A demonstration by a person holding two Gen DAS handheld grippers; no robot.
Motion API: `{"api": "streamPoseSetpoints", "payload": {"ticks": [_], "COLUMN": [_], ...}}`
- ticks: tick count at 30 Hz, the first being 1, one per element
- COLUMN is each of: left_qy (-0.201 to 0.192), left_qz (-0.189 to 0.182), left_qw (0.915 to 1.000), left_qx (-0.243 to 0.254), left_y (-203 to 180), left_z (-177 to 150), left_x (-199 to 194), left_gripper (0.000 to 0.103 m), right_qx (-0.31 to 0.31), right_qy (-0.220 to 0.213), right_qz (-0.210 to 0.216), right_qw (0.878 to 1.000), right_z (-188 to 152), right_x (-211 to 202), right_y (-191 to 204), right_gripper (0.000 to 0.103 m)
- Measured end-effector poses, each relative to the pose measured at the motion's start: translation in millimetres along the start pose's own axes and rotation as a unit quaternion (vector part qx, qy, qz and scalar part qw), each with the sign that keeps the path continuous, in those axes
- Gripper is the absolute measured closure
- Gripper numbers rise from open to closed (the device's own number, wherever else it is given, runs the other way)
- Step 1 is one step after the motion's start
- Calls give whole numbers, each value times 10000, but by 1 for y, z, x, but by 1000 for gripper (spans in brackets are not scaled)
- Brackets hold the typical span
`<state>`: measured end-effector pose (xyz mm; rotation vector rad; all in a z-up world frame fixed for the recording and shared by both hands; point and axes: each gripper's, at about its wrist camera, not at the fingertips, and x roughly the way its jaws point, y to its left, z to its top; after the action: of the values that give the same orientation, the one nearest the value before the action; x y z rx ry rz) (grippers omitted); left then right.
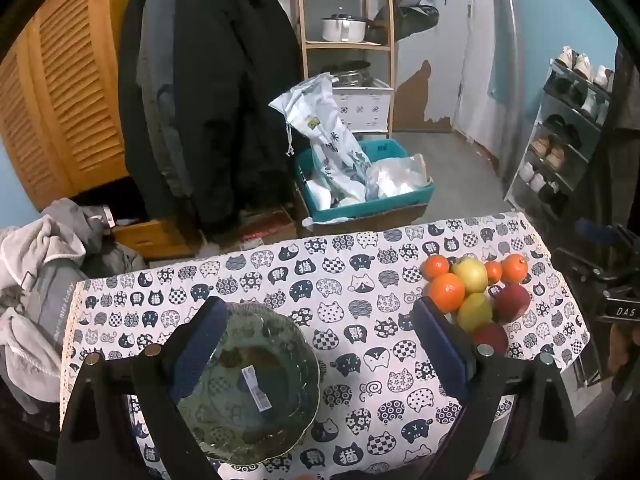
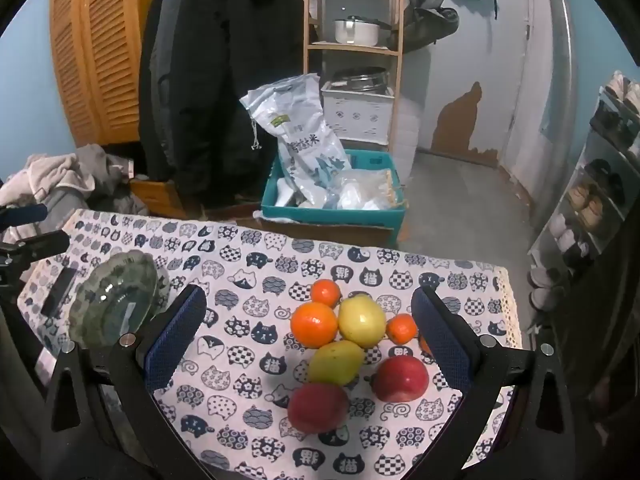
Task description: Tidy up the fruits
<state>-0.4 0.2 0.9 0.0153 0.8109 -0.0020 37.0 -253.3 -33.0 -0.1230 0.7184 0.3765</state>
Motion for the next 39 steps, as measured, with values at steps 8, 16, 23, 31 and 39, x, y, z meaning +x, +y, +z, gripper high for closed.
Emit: {"api": "streamPoseSetpoints", "payload": {"ticks": [8, 16, 23, 31, 39], "left_qy": [-197, -54, -4, 26, 77], "left_qz": [5, -26, -83, -122, -157], "left_qw": [9998, 10000, 10000, 9999, 9998], "left_qx": [-18, 15, -17, -11, 24], "left_y": [8, 2, 3, 0, -4], "left_z": [-11, 0, 0, -3, -7], "left_x": [-6, -3, -2, 1, 5], "left_gripper": [8, 8, 8, 8, 8], "right_qx": [4, -8, -20, -27, -46], "right_qy": [3, 50, 72, 114, 123], "right_qz": [-1, -15, -51, -22, -40], "right_qw": [10000, 10000, 10000, 9999, 9999], "right_z": [0, 2, -6, -5, -4], "right_x": [0, 4, 4, 7, 7], "right_y": [1, 0, 7, 3, 2], "right_gripper": [3, 3, 3, 3, 3]}}
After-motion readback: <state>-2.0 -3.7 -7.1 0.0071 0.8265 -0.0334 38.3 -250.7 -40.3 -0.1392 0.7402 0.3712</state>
